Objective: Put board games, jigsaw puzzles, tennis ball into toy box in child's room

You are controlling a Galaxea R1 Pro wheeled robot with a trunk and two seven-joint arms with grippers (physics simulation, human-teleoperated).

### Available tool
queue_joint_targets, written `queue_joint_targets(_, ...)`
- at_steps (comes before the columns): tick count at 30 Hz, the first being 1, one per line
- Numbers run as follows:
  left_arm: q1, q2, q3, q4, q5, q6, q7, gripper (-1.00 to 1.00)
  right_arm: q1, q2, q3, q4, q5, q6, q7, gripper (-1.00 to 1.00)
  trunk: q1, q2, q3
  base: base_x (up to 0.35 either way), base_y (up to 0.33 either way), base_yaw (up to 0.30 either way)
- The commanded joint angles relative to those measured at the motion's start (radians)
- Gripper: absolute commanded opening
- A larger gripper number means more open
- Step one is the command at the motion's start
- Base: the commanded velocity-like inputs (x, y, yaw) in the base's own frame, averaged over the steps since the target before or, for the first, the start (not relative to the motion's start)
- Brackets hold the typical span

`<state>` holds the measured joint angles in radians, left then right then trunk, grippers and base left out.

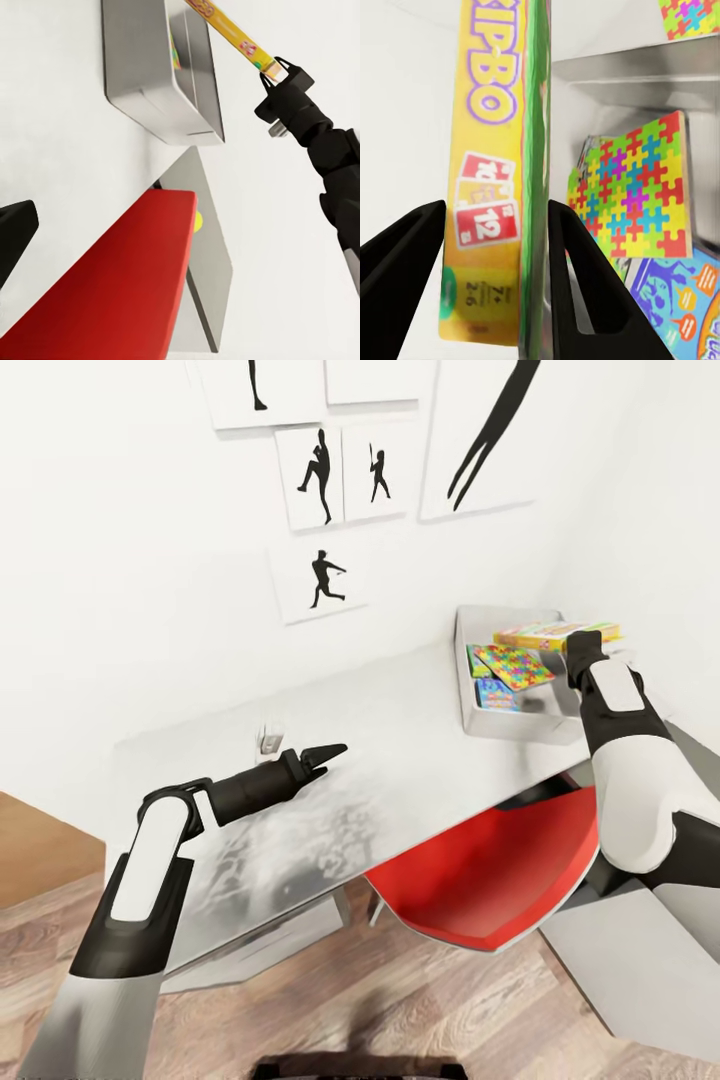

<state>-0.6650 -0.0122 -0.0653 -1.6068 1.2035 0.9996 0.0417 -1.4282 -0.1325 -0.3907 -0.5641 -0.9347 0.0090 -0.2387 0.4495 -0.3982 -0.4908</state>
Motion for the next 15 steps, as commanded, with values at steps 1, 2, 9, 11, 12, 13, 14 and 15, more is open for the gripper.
queue_joint_targets(1, -0.001, -0.001, 0.001, 0.0, 0.005, 0.004, 0.004, 1.0, -0.001, 0.0, 0.0, -0.001, -0.008, 0.001, -0.004, -1.0, 0.0, -0.002, -0.003, 0.0, 0.0, 0.0)
queue_joint_targets(2, -0.002, -0.001, 0.001, 0.0, 0.004, 0.004, 0.004, 1.0, -0.001, 0.0, 0.0, -0.002, -0.008, 0.001, -0.004, -1.0, 0.0, -0.002, -0.005, 0.0, 0.0, 0.0)
queue_joint_targets(9, -0.004, -0.004, 0.0, 0.0, 0.004, 0.005, 0.004, 1.0, -0.001, 0.001, 0.0, -0.004, -0.007, 0.0, -0.004, -1.0, 0.0, -0.002, -0.012, 0.0, 0.0, 0.0)
queue_joint_targets(11, -0.004, -0.004, 0.0, 0.0, 0.004, 0.005, 0.004, 1.0, -0.001, 0.001, 0.0, -0.004, -0.007, 0.0, -0.004, -1.0, 0.0, -0.002, -0.013, 0.0, 0.0, 0.0)
queue_joint_targets(12, -0.005, -0.005, 0.0, 0.0, 0.004, 0.005, 0.004, 1.0, -0.001, 0.002, 0.0, -0.004, -0.007, 0.0, -0.004, -1.0, 0.0, -0.002, -0.013, 0.0, 0.0, 0.0)
queue_joint_targets(13, -0.005, -0.005, 0.0, 0.0, 0.004, 0.005, 0.004, 1.0, -0.001, 0.003, 0.0, -0.004, -0.007, -0.001, -0.004, -1.0, 0.0, -0.002, -0.014, 0.0, 0.0, 0.0)
queue_joint_targets(14, -0.005, -0.005, 0.0, 0.0, 0.004, 0.005, 0.004, 1.0, -0.001, 0.004, 0.0, -0.005, -0.006, -0.001, -0.004, -1.0, 0.0, -0.002, -0.014, 0.0, 0.0, 0.0)
queue_joint_targets(15, -0.005, -0.005, 0.0, 0.0, 0.004, 0.005, 0.004, 1.0, -0.001, 0.004, 0.0, -0.005, -0.006, -0.001, -0.004, -1.0, 0.0, -0.002, -0.014, 0.0, 0.0, 0.0)
